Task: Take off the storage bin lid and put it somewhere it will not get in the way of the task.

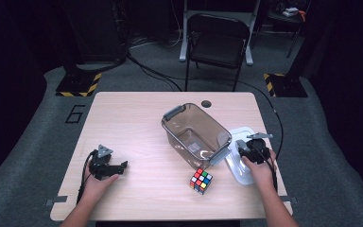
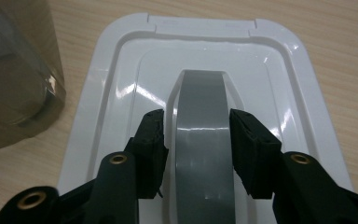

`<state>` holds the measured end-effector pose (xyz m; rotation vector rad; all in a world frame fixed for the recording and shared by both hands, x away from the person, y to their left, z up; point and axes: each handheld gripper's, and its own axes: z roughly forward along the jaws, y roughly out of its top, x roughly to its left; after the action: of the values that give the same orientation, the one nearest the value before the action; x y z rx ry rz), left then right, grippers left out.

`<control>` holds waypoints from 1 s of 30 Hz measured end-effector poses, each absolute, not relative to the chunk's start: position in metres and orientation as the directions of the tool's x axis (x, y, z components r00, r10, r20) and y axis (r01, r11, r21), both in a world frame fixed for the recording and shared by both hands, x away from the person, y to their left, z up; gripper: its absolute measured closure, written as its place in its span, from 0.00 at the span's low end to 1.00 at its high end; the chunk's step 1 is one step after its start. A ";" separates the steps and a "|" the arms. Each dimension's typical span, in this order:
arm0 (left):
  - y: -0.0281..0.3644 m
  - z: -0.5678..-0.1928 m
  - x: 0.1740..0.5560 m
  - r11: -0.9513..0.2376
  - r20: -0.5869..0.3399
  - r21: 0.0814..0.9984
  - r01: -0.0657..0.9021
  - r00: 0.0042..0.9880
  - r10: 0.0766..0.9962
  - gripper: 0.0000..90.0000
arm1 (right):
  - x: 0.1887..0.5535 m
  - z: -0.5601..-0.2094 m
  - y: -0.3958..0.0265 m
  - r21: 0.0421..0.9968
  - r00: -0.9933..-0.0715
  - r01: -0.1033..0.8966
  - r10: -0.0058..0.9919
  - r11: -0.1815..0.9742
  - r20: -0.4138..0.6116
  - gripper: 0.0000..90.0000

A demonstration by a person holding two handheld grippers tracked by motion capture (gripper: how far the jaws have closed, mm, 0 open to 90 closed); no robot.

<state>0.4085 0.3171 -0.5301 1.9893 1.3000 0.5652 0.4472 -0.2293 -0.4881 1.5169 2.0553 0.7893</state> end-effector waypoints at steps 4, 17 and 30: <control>0.317 -0.530 0.408 -0.265 -0.010 0.741 0.617 0.405 0.914 0.15 | 0.446 -0.483 -0.230 0.691 -0.288 0.686 0.957 0.230 -0.033 0.57; 0.317 -0.530 0.408 -0.264 -0.009 0.742 0.616 0.403 0.915 0.15 | 0.429 -0.463 -0.230 0.726 -0.273 0.648 0.960 0.229 -0.060 0.41; 0.317 -0.530 0.408 -0.265 -0.009 0.742 0.616 0.404 0.915 0.15 | 0.412 -0.458 -0.232 0.725 -0.319 0.645 0.947 0.239 -0.029 0.36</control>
<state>0.4078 0.3166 -0.5301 1.9878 1.3011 0.5675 0.4120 -0.2315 -0.4578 1.4534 2.0499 0.8563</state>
